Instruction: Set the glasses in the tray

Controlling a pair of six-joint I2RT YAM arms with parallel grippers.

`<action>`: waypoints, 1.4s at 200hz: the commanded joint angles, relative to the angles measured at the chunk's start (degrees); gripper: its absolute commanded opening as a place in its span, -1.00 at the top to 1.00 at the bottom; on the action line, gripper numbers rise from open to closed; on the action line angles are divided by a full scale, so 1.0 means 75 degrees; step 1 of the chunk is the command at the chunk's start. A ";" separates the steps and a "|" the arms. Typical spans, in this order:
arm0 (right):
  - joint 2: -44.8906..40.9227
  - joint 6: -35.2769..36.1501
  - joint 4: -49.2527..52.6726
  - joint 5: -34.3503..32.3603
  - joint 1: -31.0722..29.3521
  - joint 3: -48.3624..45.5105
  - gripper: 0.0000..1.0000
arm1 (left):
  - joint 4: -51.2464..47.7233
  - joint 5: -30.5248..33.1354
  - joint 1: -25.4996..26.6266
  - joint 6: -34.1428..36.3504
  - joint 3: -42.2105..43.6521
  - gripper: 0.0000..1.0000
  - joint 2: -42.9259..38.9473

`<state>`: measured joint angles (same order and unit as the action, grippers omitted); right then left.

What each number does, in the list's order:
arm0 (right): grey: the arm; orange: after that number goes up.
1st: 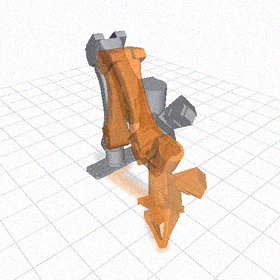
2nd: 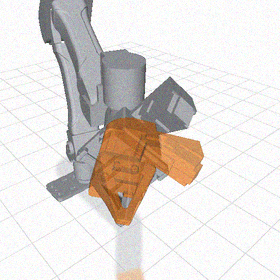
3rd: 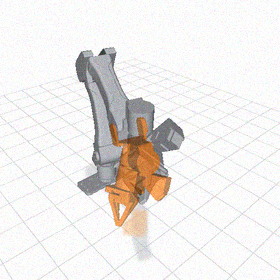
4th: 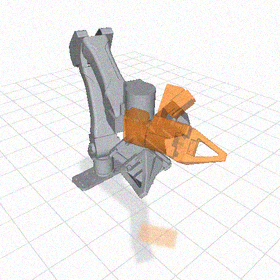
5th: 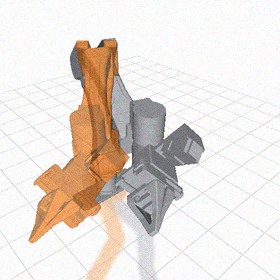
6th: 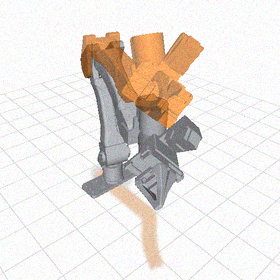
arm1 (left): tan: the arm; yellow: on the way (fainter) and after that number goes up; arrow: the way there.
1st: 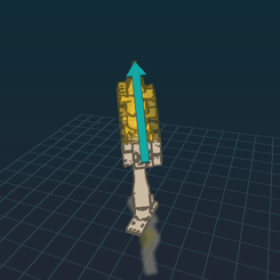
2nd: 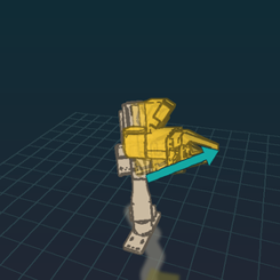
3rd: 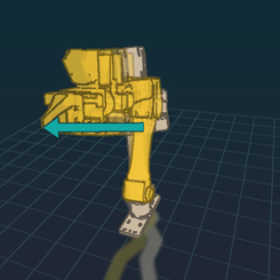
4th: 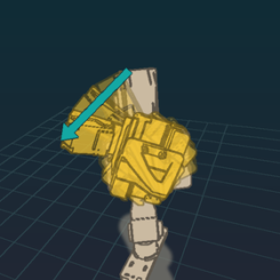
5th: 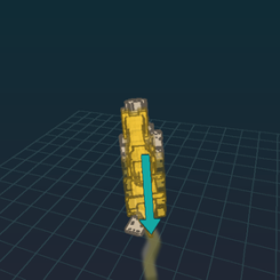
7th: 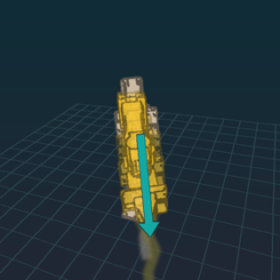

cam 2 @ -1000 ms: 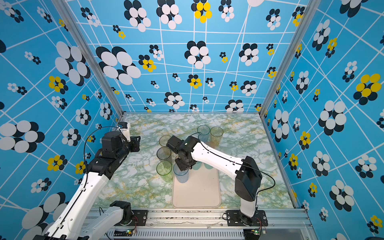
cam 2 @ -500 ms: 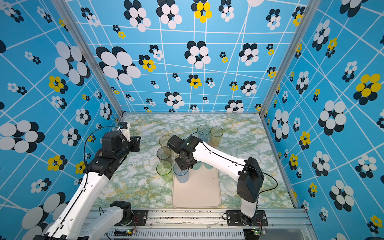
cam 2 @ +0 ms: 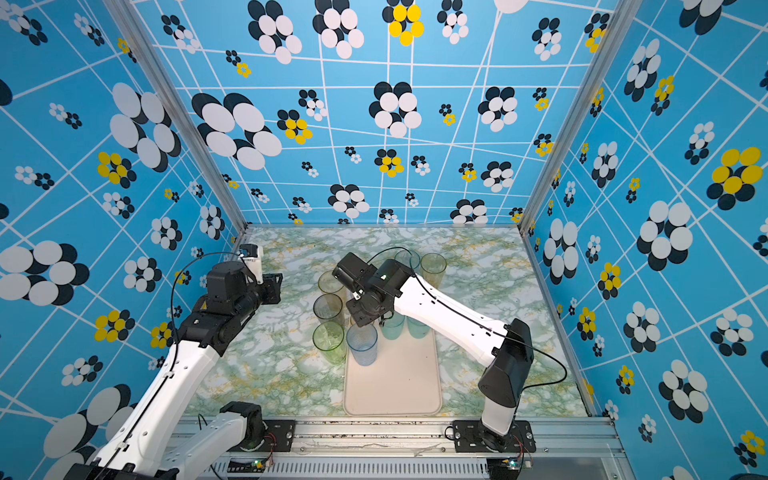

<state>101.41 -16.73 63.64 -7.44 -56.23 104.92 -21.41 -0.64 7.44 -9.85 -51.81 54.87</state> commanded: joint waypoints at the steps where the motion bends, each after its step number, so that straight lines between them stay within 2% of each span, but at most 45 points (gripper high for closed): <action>1: 0.0164 0.0259 -0.0084 0.0544 -0.0048 0.0391 0.50 | -0.0099 0.0085 -0.0090 0.0132 -0.0213 0.33 0.0043; 117: 0.1925 0.0543 0.0642 0.0992 -0.0584 0.1919 0.64 | -0.0063 0.0176 -0.0075 0.0176 -0.0205 0.34 0.0195; 280: 0.2611 0.0532 0.0913 0.0770 -0.0620 0.2135 0.60 | -0.0030 0.0159 -0.0090 0.0188 -0.0194 0.33 0.0218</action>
<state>119.07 -13.67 68.55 -0.95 -60.49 119.39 -21.41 -0.36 7.44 -9.41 -51.81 56.53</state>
